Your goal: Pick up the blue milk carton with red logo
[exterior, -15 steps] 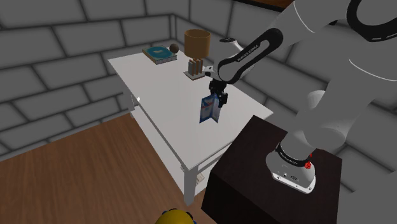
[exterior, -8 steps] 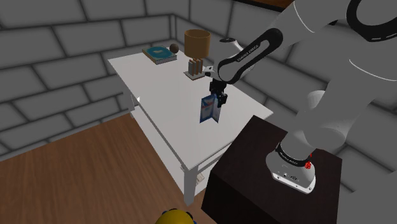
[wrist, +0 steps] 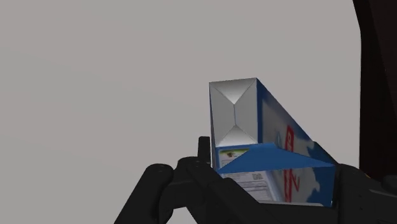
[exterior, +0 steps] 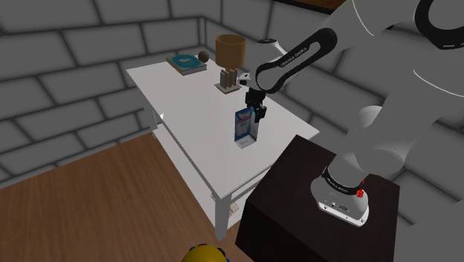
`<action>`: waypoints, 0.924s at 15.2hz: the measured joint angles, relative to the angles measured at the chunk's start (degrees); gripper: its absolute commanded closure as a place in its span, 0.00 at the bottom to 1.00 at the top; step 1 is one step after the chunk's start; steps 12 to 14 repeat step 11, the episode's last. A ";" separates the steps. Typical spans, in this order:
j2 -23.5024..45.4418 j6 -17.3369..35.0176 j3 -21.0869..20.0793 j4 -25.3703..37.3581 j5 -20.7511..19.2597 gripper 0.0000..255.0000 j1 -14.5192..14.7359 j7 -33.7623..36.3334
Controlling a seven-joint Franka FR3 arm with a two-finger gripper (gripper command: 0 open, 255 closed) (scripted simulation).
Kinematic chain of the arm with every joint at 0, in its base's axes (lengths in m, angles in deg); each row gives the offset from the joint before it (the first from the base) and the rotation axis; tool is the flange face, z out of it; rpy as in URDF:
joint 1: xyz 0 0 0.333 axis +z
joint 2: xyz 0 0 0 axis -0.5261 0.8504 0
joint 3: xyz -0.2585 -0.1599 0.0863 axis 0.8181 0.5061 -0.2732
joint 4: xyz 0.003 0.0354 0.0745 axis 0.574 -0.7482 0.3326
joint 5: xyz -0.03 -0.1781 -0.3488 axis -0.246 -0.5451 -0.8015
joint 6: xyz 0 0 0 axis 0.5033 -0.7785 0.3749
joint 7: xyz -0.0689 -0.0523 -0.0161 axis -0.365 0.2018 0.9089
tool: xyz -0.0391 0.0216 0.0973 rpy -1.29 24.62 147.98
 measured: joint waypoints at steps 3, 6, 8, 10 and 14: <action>-2.26 -2.77 -0.32 0.56 -0.74 1.00 -0.14 0.69; -4.00 -5.46 -0.49 1.57 -1.20 1.00 -0.32 0.94; -4.95 -7.19 -0.62 2.38 -1.40 1.00 -0.39 1.07; -6.10 -8.87 -0.73 2.92 -1.67 1.00 -0.52 1.17; -6.37 -9.40 -0.78 3.20 -1.71 1.00 -0.53 1.23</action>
